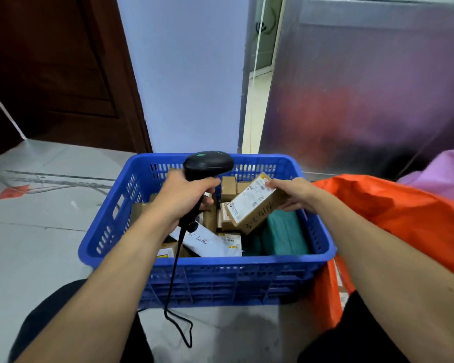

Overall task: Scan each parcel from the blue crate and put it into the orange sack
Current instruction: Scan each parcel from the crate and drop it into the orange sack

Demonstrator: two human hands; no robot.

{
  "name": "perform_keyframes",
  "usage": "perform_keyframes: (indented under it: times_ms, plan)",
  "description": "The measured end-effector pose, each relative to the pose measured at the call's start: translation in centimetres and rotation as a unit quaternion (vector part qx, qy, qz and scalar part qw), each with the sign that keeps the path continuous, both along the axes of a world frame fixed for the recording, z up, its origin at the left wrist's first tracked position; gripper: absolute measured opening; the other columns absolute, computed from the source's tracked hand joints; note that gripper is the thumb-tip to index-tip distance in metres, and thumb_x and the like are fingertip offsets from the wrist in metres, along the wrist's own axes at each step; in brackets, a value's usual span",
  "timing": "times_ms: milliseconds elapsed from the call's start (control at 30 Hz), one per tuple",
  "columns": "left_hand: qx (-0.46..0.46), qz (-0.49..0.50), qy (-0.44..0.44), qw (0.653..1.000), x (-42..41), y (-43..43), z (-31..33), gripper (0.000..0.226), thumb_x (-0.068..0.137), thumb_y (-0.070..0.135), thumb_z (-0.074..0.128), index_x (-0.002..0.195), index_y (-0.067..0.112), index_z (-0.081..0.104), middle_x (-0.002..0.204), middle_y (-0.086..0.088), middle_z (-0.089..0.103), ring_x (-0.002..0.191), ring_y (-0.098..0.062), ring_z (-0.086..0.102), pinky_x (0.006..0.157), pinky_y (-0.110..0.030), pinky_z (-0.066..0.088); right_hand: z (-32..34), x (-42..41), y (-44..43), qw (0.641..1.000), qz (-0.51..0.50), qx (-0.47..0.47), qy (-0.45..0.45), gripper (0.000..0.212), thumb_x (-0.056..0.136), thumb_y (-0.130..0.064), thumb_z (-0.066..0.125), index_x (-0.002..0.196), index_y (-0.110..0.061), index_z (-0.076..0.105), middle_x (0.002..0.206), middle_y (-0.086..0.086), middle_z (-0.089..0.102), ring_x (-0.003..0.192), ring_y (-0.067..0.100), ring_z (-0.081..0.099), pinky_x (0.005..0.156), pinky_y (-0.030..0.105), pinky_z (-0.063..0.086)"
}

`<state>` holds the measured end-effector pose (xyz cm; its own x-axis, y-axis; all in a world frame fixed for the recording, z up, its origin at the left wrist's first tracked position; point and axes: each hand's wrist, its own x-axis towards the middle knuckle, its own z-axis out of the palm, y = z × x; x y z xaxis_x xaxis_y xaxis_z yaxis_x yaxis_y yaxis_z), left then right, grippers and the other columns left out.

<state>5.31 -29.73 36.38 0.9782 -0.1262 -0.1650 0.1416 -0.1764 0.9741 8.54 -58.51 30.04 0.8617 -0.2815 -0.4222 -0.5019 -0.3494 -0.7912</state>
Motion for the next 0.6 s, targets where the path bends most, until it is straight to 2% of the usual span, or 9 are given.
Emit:
perform_keyframes:
  times_ms: [67,133,233,333,400,467,533,600]
  plan:
    - [0.001,-0.004,-0.009,1.0,-0.6,-0.5,-0.2,0.014,0.09,0.019,0.08,0.103,0.014,0.075,0.084,-0.004,0.073,0.067,-0.015,0.067,0.065,-0.029,0.057,1.5,-1.7,-0.6,1.0,0.0,-0.017,-0.014,0.046,0.085,-0.045,0.077,0.11,-0.007,0.067,0.1,0.011,0.076,0.083,0.027,0.077,0.074,0.033,0.063]
    - [-0.013,-0.011,-0.005,1.0,-1.2,-0.8,-0.4,0.013,0.09,0.018,0.08,0.101,0.015,0.074,0.081,-0.003,0.07,0.067,-0.015,0.065,0.065,-0.03,0.056,2.9,-3.5,-1.0,0.999,0.005,-0.032,-0.036,0.037,0.086,-0.042,0.077,0.103,-0.01,0.07,0.101,0.008,0.075,0.092,0.025,0.076,0.078,0.034,0.064]
    - [-0.04,-0.027,0.009,0.999,-2.3,-1.3,-0.5,0.018,0.091,0.02,0.08,0.106,0.011,0.075,0.085,-0.006,0.073,0.071,-0.016,0.066,0.069,-0.032,0.057,4.5,-6.4,-1.6,0.996,0.02,-0.062,-0.066,0.031,0.087,-0.042,0.074,0.099,-0.013,0.075,0.1,0.004,0.077,0.095,0.019,0.073,0.071,0.028,0.061]
    - [-0.04,-0.043,0.001,0.998,-3.3,-1.8,-0.3,0.026,0.089,0.025,0.081,0.111,0.011,0.075,0.095,-0.019,0.076,0.079,-0.021,0.069,0.085,-0.048,0.058,5.4,-8.9,-2.0,0.993,0.016,-0.069,-0.098,0.03,0.09,-0.042,0.072,0.098,-0.013,0.073,0.098,0.006,0.077,0.091,0.02,0.073,0.071,0.03,0.06]
    - [-0.04,-0.056,-0.012,0.998,-4.2,-2.2,-0.1,0.027,0.087,0.028,0.083,0.109,0.013,0.076,0.097,-0.018,0.078,0.083,-0.025,0.069,0.095,-0.054,0.056,5.7,-10.4,-1.8,0.99,0.003,-0.068,-0.127,0.032,0.091,-0.042,0.071,0.102,-0.012,0.072,0.098,0.005,0.077,0.09,0.021,0.074,0.073,0.035,0.063]
    - [-0.03,-0.07,-0.021,0.997,-5.2,-2.2,0.3,0.026,0.086,0.029,0.084,0.107,0.015,0.077,0.095,-0.017,0.078,0.085,-0.027,0.07,0.096,-0.053,0.056,5.9,-11.7,-1.4,0.984,-0.001,-0.073,-0.16,0.031,0.091,-0.043,0.071,0.102,-0.014,0.072,0.096,0.001,0.077,0.09,0.021,0.074,0.078,0.041,0.065]
    - [-0.02,-0.085,-0.026,0.996,-6.2,-2.1,0.5,0.029,0.085,0.031,0.085,0.109,0.017,0.077,0.092,-0.016,0.078,0.086,-0.025,0.071,0.09,-0.047,0.057,5.8,-12.7,-1.1,0.98,-0.014,-0.076,-0.185,0.025,0.09,-0.042,0.071,0.1,-0.018,0.07,0.093,-0.003,0.076,0.089,0.02,0.074,0.079,0.045,0.064]
    - [-0.015,-0.092,-0.033,0.995,-7.1,-1.9,0.7,0.031,0.085,0.033,0.085,0.111,0.02,0.076,0.091,-0.014,0.078,0.085,-0.023,0.072,0.084,-0.041,0.056,5.7,-13.5,-0.8,0.974,-0.035,-0.088,-0.206,0.033,0.088,-0.045,0.073,0.108,-0.019,0.066,0.097,-0.005,0.073,0.09,0.016,0.073,0.08,0.045,0.064]
